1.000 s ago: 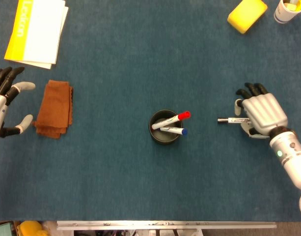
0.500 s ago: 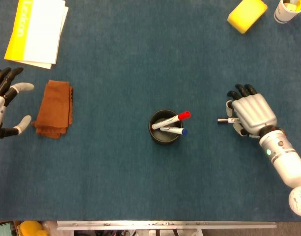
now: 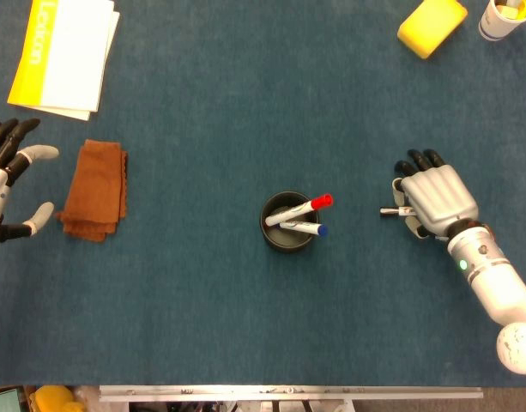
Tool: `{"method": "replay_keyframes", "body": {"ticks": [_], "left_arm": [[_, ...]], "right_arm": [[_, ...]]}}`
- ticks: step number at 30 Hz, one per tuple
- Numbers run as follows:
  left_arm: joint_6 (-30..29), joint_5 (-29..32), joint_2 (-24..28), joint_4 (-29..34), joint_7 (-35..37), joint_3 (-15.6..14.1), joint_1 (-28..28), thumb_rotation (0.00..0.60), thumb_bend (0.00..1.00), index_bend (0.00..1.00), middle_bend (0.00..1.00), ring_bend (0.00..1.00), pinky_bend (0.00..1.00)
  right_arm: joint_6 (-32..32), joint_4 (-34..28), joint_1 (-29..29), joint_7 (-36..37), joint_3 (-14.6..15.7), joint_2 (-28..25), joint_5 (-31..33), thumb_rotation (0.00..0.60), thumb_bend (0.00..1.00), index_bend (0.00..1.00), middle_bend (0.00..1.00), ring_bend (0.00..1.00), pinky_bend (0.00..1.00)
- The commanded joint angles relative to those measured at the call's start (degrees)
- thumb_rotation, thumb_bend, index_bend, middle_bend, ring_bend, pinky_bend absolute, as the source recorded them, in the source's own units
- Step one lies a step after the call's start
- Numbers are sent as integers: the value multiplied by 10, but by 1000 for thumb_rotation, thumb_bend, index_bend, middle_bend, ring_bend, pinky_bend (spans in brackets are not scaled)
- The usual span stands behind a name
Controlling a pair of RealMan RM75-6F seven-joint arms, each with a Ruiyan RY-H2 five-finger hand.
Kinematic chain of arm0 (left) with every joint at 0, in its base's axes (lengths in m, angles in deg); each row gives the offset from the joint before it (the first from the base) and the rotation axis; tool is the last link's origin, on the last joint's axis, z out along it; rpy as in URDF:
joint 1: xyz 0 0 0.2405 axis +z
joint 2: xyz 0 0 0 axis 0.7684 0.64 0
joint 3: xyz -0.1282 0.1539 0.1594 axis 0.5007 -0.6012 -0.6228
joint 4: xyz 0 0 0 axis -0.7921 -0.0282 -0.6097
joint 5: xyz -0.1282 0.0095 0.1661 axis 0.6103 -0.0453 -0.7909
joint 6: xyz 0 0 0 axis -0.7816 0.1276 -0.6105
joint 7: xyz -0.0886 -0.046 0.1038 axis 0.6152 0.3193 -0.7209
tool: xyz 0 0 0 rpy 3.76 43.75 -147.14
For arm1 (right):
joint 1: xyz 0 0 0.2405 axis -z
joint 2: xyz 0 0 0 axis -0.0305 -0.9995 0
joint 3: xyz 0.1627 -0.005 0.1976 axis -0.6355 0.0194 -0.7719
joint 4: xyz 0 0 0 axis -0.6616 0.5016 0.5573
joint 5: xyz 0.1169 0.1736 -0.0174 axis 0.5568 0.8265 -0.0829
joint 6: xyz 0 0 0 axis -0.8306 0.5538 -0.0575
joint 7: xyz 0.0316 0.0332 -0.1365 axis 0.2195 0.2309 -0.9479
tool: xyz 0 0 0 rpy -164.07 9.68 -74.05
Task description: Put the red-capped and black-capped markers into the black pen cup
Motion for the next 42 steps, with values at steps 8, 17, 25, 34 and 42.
{"method": "replay_keyframes", "body": {"ticks": [8,17,25,34,42], "left_arm": [[-1,1,0,-4,3,1,2,600,280,261,72,0,3],[-2,0,-1,-7,6,1,4,600,281,261,72,0,3],[-2,-2,-2,-6,4,2,4,600,280,261,72,0,3],[-1,0,5,4,-4,5,2,600,280,261,72,0,3],[0,-1,12,22,-20,7,1,600,281,261,72,0,3]], "right_arm": [[3,0,-9,1,4,3,8,600,291,508,203,0,84],[15,-16,-14,6,5,-2,7,600,322,539,219,3,84],[18,-23,-15,14,6,-8,11,600,332,579,241,14,92],[24,-152,-10,119,-48,-99,-56,600,339,599,256,24,99],[-22,-244,-2,293,-108,-164,-125,600,338,599,262,29,99]]}}
